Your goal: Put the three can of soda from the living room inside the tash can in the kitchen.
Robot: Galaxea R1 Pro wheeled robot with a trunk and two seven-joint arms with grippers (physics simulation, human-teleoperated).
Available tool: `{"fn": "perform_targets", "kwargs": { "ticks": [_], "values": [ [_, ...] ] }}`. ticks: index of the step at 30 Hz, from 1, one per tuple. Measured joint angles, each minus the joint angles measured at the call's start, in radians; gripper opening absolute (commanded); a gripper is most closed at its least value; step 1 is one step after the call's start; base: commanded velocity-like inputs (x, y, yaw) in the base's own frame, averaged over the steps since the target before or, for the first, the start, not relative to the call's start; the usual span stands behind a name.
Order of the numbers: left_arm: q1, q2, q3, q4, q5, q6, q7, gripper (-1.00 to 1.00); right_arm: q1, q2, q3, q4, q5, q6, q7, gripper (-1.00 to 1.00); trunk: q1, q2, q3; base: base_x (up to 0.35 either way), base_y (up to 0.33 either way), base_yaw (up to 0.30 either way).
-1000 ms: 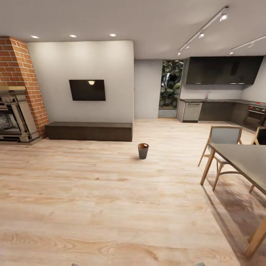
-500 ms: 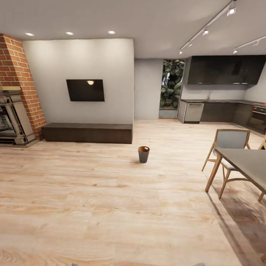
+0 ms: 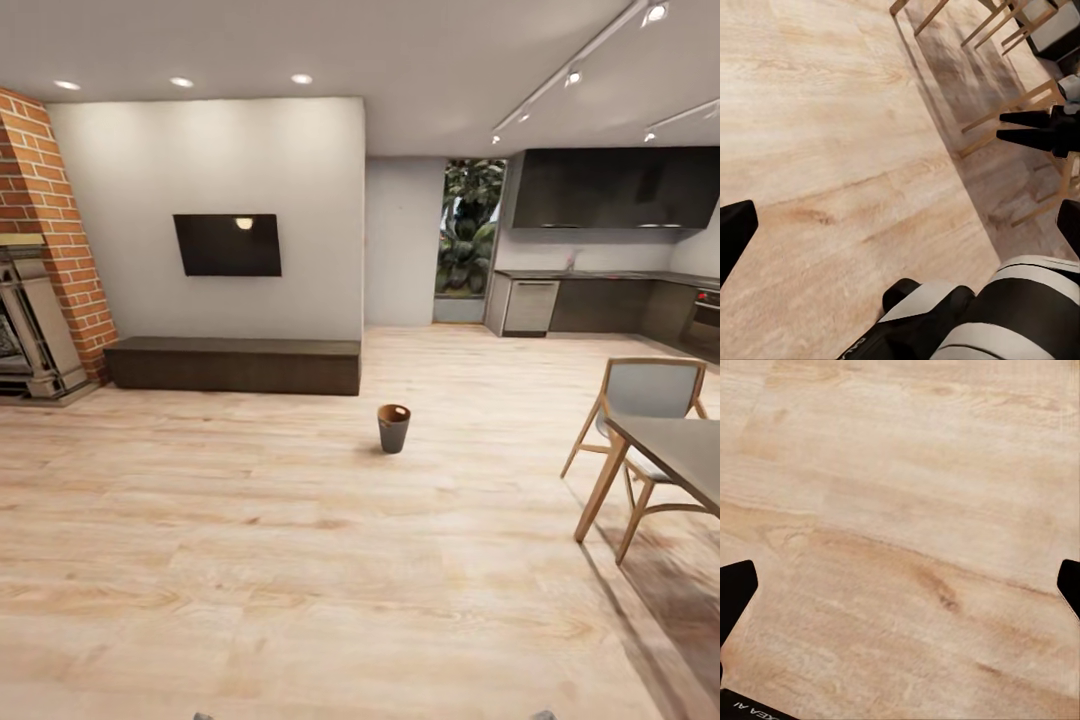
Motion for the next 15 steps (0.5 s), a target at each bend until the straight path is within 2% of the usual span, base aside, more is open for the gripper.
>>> {"fn": "perform_targets", "kwargs": {
  "ticks": [15],
  "values": [
    [0.000,0.000,0.001,0.000,0.000,0.000,0.000,1.00,0.000,0.000,0.000,0.001,0.000,0.000,-0.001,1.00,0.000,0.000,0.000,0.346,0.101,0.000]
  ]
}}
